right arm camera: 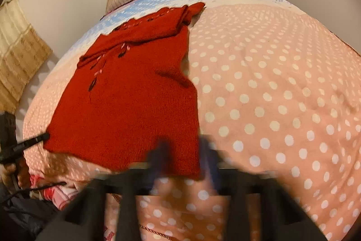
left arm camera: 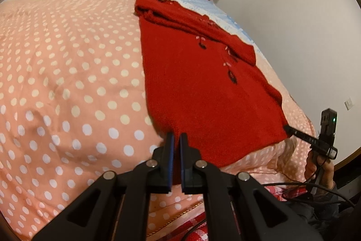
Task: Fold small clothes
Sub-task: 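Close the left gripper on the hem while the right gripper grasps the hem too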
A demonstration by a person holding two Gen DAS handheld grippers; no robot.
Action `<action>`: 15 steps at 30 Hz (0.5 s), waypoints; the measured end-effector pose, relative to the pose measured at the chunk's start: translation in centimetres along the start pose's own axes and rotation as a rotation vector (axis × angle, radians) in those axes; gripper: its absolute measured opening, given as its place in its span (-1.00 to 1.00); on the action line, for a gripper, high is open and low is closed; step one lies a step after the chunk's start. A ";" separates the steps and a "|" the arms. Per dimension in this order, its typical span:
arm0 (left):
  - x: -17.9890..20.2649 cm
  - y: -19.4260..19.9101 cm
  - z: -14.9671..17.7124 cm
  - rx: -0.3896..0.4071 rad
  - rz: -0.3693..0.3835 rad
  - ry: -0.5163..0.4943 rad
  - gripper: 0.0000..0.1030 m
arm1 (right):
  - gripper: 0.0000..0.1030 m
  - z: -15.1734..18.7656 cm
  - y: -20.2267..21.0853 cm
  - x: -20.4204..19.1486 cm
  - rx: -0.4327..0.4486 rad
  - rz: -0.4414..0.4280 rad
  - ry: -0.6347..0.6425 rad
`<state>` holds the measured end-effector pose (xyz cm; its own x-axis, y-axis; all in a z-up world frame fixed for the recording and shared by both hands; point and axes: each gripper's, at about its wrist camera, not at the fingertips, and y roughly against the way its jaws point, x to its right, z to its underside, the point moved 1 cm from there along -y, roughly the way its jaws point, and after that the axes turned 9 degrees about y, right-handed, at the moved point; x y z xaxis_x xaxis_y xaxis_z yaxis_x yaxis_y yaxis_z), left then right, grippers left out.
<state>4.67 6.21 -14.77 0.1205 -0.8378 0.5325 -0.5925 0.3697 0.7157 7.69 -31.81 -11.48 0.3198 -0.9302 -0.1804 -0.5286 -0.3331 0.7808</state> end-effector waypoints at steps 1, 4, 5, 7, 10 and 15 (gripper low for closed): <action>0.0 0.3 -0.2 0.007 0.011 0.003 -0.92 | -0.86 0.1 0.2 -0.2 0.001 -0.025 0.000; -0.1 1.0 -0.8 0.025 0.030 0.010 -0.92 | -0.87 0.7 1.1 -1.1 0.010 -0.110 0.014; -0.1 1.2 -0.9 0.030 0.041 0.013 -0.92 | -0.87 0.8 1.4 -1.4 0.014 -0.130 0.014; -0.2 1.3 -1.1 0.030 0.055 0.022 -0.92 | -0.87 1.2 2.1 -1.6 0.028 -0.170 0.008; -0.5 1.4 -1.3 0.029 0.086 0.046 -0.93 | -0.87 1.3 3.0 -1.3 0.056 -0.191 -0.020; -0.5 2.4 -1.8 0.055 0.116 0.054 -0.93 | -0.88 1.0 4.7 0.2 0.127 -0.216 -0.083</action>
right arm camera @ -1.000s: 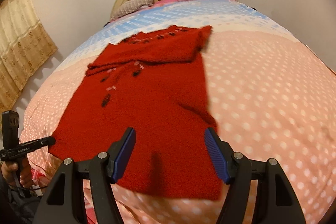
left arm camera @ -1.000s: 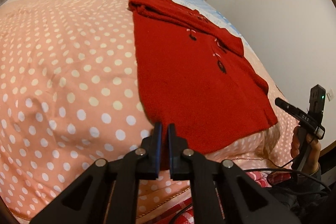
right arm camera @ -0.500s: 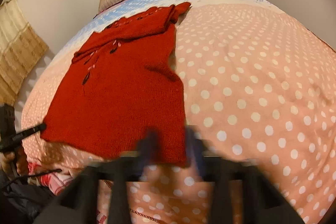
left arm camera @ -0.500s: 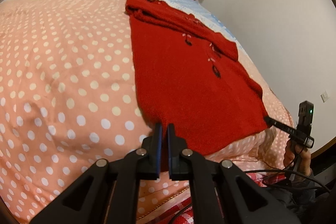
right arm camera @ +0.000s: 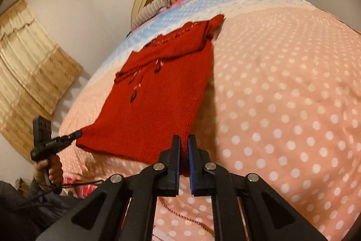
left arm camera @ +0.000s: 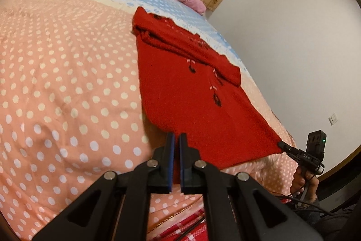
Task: Fold small clothes
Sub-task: 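Close the left gripper on the hem while the right gripper grasps the hem too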
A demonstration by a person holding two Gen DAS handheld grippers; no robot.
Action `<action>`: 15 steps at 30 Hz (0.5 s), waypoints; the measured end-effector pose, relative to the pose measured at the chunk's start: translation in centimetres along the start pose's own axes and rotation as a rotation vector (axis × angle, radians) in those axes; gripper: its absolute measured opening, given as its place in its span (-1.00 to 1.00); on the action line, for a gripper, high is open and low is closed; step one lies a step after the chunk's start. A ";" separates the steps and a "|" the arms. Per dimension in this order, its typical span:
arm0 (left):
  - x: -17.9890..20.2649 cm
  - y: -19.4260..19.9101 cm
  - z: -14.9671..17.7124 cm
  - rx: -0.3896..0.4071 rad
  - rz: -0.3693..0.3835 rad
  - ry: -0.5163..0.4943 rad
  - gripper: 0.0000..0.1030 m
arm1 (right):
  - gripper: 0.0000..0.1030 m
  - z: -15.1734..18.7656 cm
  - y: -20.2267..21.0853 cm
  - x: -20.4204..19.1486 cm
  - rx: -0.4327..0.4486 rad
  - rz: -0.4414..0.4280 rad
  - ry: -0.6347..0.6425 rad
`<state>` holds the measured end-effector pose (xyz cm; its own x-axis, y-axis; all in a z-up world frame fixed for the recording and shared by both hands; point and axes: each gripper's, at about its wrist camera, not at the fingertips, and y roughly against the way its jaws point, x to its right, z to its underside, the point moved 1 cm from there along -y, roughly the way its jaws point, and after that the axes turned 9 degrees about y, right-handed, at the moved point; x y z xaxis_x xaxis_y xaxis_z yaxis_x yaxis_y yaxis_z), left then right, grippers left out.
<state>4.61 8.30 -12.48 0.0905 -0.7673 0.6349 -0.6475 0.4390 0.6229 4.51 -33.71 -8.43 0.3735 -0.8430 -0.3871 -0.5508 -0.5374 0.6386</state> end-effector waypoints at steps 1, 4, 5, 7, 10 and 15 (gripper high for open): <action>0.0 -0.1 0.0 -0.001 -0.002 -0.003 -0.93 | -0.88 0.0 0.2 0.3 0.006 -0.009 -0.013; -0.1 -1.3 0.7 -0.031 -0.046 -0.022 -0.93 | -0.88 0.2 -0.3 1.1 -0.010 0.024 -0.033; -0.2 -1.9 1.0 -0.047 -0.062 -0.024 -0.93 | -0.88 0.5 -0.7 1.6 -0.023 0.026 -0.054; -0.4 -2.7 1.5 -0.072 -0.069 -0.022 -0.93 | -0.86 1.1 -1.5 2.4 -0.054 0.014 -0.089; -0.6 -3.1 1.7 -0.084 -0.077 -0.025 -0.93 | -0.86 1.5 -2.4 2.8 -0.073 0.019 -0.103; -0.6 -3.3 1.8 -0.074 -0.110 -0.026 -0.84 | -0.65 1.9 -2.8 2.9 -0.084 0.029 -0.102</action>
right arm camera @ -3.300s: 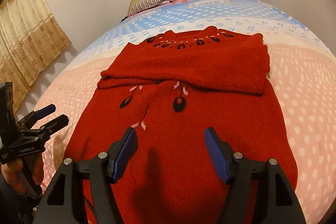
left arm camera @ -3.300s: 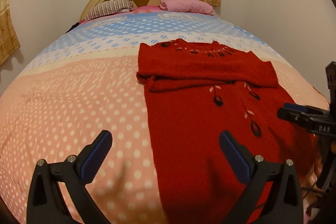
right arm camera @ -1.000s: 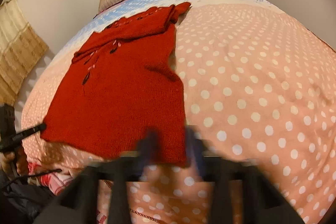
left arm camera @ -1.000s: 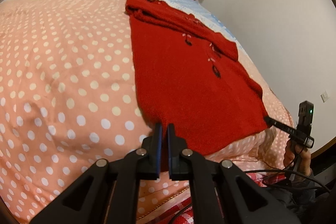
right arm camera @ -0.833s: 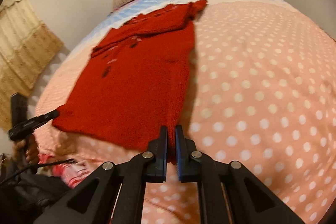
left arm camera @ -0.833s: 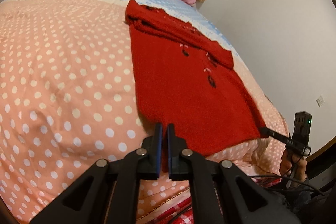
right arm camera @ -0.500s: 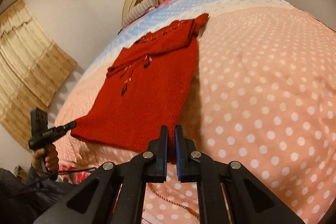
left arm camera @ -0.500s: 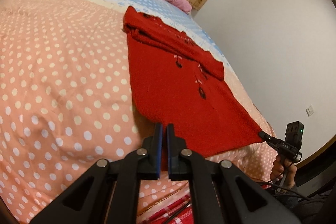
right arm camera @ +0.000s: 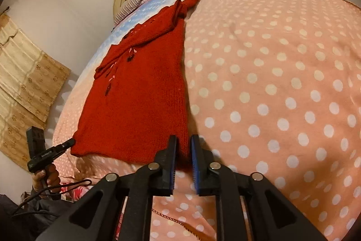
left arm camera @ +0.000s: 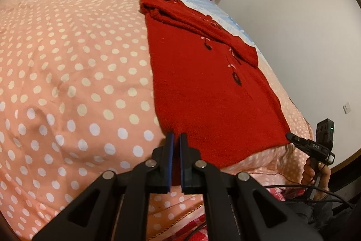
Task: Fold small clothes
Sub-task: 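Close the left gripper on the hem while the right gripper grasps the hem too, then lift the hem with both grippers, fold it onto the collar, open both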
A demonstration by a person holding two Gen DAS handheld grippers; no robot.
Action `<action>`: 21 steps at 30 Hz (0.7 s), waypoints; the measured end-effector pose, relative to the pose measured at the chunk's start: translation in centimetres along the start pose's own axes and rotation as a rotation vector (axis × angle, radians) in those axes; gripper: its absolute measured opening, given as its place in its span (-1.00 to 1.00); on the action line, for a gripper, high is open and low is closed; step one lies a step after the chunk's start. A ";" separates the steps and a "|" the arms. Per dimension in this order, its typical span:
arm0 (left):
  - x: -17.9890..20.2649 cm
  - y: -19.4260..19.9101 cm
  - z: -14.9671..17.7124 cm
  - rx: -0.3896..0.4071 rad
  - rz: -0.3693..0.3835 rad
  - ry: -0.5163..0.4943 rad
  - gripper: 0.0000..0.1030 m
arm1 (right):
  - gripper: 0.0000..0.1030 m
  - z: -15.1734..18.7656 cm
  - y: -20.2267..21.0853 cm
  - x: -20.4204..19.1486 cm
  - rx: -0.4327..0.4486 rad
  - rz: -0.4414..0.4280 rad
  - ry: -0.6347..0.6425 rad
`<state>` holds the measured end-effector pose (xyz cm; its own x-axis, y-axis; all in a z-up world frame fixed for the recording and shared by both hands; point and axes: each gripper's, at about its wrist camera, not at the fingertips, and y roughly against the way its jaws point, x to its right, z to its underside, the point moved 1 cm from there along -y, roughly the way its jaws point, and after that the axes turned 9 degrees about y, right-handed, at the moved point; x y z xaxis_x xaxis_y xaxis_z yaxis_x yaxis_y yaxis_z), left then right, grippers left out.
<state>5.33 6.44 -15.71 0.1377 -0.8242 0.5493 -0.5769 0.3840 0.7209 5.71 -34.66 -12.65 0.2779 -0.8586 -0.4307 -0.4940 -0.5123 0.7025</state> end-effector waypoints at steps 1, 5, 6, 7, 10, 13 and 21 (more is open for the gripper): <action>0.1 -0.1 0.0 -0.008 -0.002 0.003 -0.74 | -0.57 0.0 0.0 0.0 0.001 -0.005 -0.001; -0.2 -0.3 0.3 -0.019 -0.002 0.009 -0.57 | -0.48 0.1 0.0 -0.3 0.006 -0.015 0.006; -0.3 -0.4 0.3 -0.019 0.002 0.010 -0.57 | -0.48 0.1 0.0 -0.4 0.006 -0.013 0.011; -0.3 -0.4 0.3 -0.021 0.004 0.010 -0.60 | -0.48 0.1 -0.1 -0.5 0.007 -0.012 0.015; -0.4 -0.5 0.3 -0.042 -0.006 -0.007 -0.92 | -0.72 0.2 0.0 -0.8 0.008 0.000 0.036; -0.1 -0.1 0.4 -0.037 0.004 -0.014 -0.93 | -0.85 0.3 -0.3 -1.6 -0.004 0.004 0.074; 0.3 2.4 -1.2 0.031 0.117 0.018 -0.94 | -0.85 -0.8 1.2 -1.5 0.086 -0.127 0.016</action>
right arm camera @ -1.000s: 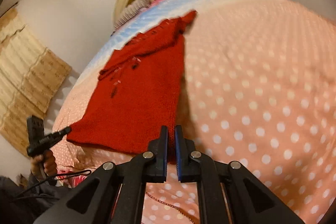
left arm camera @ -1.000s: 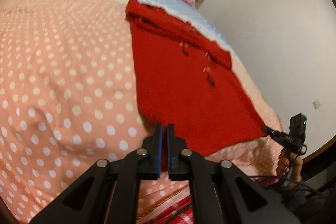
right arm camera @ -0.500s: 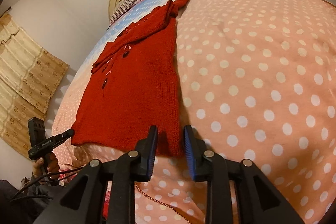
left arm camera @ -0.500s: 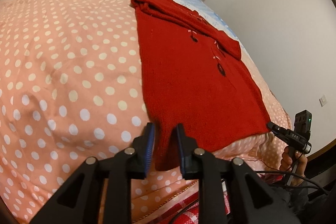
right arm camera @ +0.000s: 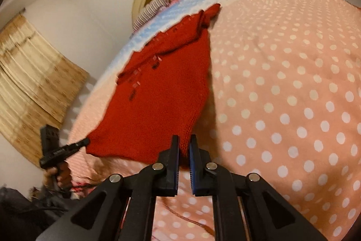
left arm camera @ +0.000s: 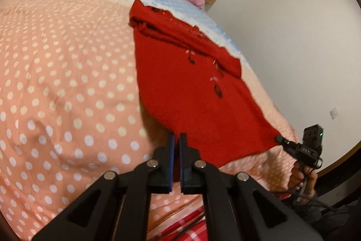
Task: Fold small clothes
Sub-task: 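Lift the hem with both grippers, fold it onto the collar, open both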
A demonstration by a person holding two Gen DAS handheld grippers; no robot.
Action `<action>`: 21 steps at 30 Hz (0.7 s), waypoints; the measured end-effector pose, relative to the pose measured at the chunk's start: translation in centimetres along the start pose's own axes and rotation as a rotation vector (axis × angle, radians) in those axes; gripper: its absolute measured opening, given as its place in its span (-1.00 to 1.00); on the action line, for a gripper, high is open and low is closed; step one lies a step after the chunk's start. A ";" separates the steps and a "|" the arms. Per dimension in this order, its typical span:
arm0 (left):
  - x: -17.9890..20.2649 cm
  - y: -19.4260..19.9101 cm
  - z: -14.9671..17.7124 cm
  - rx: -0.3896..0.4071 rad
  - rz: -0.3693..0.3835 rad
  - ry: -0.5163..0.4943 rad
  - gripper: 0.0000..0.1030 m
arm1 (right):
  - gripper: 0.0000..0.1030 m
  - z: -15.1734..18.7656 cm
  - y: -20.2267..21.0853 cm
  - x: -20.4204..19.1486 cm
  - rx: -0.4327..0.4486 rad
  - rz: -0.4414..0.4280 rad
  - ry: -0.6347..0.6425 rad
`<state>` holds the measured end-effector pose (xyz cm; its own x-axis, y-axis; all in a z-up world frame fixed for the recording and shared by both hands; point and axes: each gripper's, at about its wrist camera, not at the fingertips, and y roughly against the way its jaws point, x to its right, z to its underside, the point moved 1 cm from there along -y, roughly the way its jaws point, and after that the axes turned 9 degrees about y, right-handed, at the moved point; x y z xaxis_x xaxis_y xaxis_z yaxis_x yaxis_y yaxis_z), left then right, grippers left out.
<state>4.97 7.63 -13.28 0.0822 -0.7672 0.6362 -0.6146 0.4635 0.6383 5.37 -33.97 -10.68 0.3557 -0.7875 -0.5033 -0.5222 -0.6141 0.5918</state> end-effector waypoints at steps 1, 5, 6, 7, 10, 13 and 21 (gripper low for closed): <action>-0.1 0.0 -0.3 0.001 0.014 0.010 -0.94 | -0.85 -0.3 0.1 0.0 0.011 -0.019 -0.010; -0.2 0.1 -1.7 0.014 0.054 0.052 -0.94 | -0.85 -1.9 0.5 -0.6 0.047 -0.060 -0.020; 0.0 0.2 -2.1 0.021 0.061 0.051 -0.94 | -0.85 -2.4 0.6 -0.8 0.056 -0.063 -0.016; 0.2 0.3 -2.4 0.027 0.065 0.046 -0.94 | -0.85 -3.0 0.6 -1.0 0.065 -0.064 -0.011; 0.9 0.6 -3.7 0.049 0.076 0.028 -0.94 | -0.85 -4.8 0.8 -1.4 0.095 -0.061 0.004; 1.7 0.7 -5.1 0.083 0.060 -0.007 -0.94 | -0.86 -6.8 0.8 -1.6 0.126 -0.053 0.015; 2.7 0.8 -10.0 0.166 0.012 -0.053 -0.95 | -0.86 -11.8 0.1 -1.8 0.184 -0.047 0.035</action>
<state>12.51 10.35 -6.70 0.0351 -0.7862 0.6169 -0.7370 0.3965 0.5474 13.83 -33.22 -2.24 0.4081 -0.7612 -0.5040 -0.6359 -0.6332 0.4414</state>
